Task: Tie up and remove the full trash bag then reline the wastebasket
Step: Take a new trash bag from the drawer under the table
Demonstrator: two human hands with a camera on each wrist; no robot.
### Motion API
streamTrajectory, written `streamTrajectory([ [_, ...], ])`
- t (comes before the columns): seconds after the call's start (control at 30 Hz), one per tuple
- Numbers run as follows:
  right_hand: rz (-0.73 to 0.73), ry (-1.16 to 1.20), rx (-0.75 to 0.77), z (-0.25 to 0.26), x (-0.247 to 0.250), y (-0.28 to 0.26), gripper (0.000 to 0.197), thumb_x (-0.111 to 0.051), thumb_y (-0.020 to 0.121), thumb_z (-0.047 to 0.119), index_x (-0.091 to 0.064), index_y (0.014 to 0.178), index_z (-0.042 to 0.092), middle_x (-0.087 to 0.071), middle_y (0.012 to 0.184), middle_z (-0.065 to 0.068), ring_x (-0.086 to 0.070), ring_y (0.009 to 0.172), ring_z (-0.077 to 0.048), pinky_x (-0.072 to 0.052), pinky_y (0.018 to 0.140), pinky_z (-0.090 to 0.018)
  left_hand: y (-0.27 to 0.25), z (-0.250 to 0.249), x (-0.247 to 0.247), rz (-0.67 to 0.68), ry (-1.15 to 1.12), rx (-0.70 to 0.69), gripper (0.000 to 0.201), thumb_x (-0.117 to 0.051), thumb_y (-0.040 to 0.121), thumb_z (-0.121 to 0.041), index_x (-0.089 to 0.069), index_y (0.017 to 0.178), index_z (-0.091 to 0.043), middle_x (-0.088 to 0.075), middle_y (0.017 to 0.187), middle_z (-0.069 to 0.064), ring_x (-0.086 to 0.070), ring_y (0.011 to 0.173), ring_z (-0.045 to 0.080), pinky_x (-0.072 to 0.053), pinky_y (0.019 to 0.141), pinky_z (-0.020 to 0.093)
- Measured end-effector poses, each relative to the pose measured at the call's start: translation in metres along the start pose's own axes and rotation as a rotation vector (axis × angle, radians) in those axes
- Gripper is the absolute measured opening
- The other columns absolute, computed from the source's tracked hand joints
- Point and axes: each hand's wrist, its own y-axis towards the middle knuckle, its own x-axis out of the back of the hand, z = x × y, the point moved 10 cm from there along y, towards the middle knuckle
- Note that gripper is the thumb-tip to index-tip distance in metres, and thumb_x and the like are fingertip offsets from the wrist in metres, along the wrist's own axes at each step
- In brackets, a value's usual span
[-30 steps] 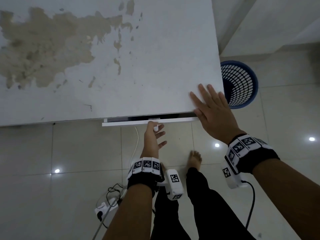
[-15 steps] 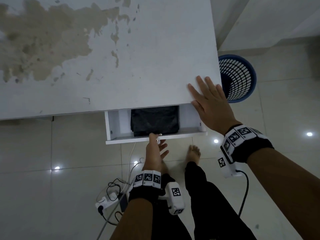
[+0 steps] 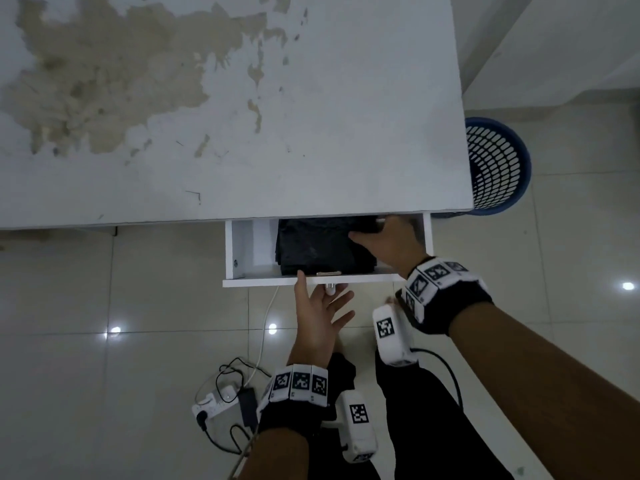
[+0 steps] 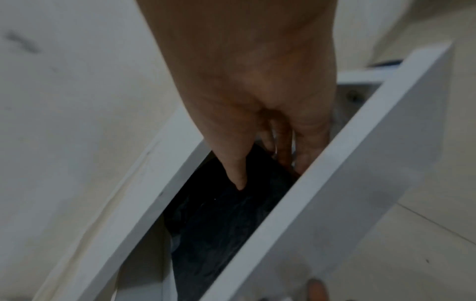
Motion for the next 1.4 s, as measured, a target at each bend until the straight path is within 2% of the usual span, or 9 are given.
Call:
streamTrajectory([
  [0.2, 0.098, 0.302, -0.125, -0.016, -0.022, 0.006, 0.054, -0.076, 0.058, 0.040, -0.072, 0.103, 0.011, -0.075, 0.104, -0.008, -0.070, 0.098, -0.027, -0.056, 0.092, -0.048, 0.000, -0.001, 0.000, 0.025, -0.013, -0.019, 0.074, -0.028, 0.094, -0.074, -0.059, 0.113, -0.009, -0.066, 0.133, 0.011, -0.063, 0.122, 0.024, -0.044, 0.108, 0.045],
  [0.4, 0.284, 0.680, -0.212, 0.012, -0.015, -0.050, 0.009, -0.057, 0.093, 0.006, -0.058, 0.099, 0.012, -0.067, 0.107, -0.014, -0.065, 0.094, -0.024, -0.051, 0.091, -0.037, -0.007, 0.001, -0.002, 0.078, -0.205, -0.026, 0.075, -0.035, 0.088, -0.080, -0.058, 0.102, -0.010, -0.065, 0.130, 0.013, -0.062, 0.126, 0.023, -0.038, 0.115, 0.043],
  [0.53, 0.267, 0.823, -0.220, 0.011, 0.010, -0.071, 0.013, -0.051, 0.095, 0.005, -0.060, 0.100, 0.013, -0.069, 0.099, -0.011, -0.067, 0.084, -0.020, -0.054, 0.085, -0.036, -0.012, 0.001, -0.006, 0.110, -0.319, -0.012, 0.082, -0.033, 0.085, -0.084, -0.059, 0.103, -0.008, -0.066, 0.127, 0.011, -0.060, 0.128, 0.022, -0.037, 0.115, 0.040],
  [0.7, 0.256, 1.016, -0.141, 0.030, 0.049, -0.088, 0.034, -0.048, 0.095, 0.007, -0.060, 0.126, 0.013, -0.069, 0.121, -0.014, -0.068, 0.105, -0.027, -0.055, 0.092, -0.041, -0.018, 0.000, -0.010, 0.103, -0.397, 0.005, 0.084, -0.034, 0.083, -0.086, -0.059, 0.091, -0.007, -0.070, 0.091, 0.004, -0.060, 0.128, 0.026, -0.038, 0.115, 0.042],
  [0.87, 0.216, 1.314, -0.013, 0.057, 0.095, -0.088, 0.039, -0.042, 0.097, 0.011, -0.057, 0.132, 0.007, -0.067, 0.127, -0.012, -0.065, 0.115, -0.027, -0.058, 0.086, -0.035, -0.009, -0.014, -0.023, 0.083, -0.394, -0.006, 0.091, -0.034, 0.083, -0.086, -0.060, 0.108, -0.003, -0.062, 0.110, 0.011, -0.059, 0.129, 0.030, -0.038, 0.115, 0.045],
  [1.07, 0.062, 1.335, 0.030, 0.060, 0.125, -0.059, 0.050, -0.049, 0.094, 0.007, -0.046, 0.143, 0.009, -0.064, 0.132, -0.013, -0.065, 0.117, -0.028, -0.057, 0.082, -0.033, 0.007, -0.040, -0.042, 0.102, -0.529, 0.007, 0.108, -0.034, 0.082, -0.088, -0.052, 0.131, 0.007, -0.058, 0.134, 0.021, -0.057, 0.131, 0.034, -0.039, 0.115, 0.045],
  [1.23, 0.042, 1.333, 0.081, 0.064, 0.130, -0.045, 0.049, -0.046, 0.094, 0.002, -0.048, 0.141, 0.014, -0.065, 0.131, -0.013, -0.066, 0.115, -0.029, -0.058, 0.081, -0.035, 0.024, -0.057, -0.052, 0.109, -0.596, -0.014, 0.110, -0.030, 0.083, -0.088, -0.047, 0.141, 0.004, -0.061, 0.132, 0.025, -0.058, 0.129, 0.037, -0.043, 0.111, 0.047],
  [1.3, 0.040, 1.317, 0.092, 0.064, 0.130, -0.043, 0.047, -0.045, 0.094, 0.001, -0.051, 0.139, 0.016, -0.067, 0.127, -0.011, -0.069, 0.109, -0.026, -0.058, 0.077, -0.034, 0.030, -0.063, -0.058, 0.125, -0.598, -0.019, 0.107, -0.029, 0.084, -0.087, -0.049, 0.138, 0.003, -0.061, 0.133, 0.025, -0.059, 0.127, 0.037, -0.045, 0.108, 0.047],
  [1.4, 0.031, 1.297, 0.098, 0.062, 0.131, -0.042, 0.046, -0.043, 0.094, 0.000, -0.053, 0.136, 0.018, -0.069, 0.124, -0.009, -0.070, 0.105, -0.025, -0.059, 0.079, -0.035, 0.044, -0.072, -0.068, 0.132, -0.613, -0.025, 0.094, -0.031, 0.085, -0.086, -0.054, 0.118, -0.001, -0.062, 0.112, 0.020, -0.058, 0.117, 0.036, -0.049, 0.102, 0.050],
])
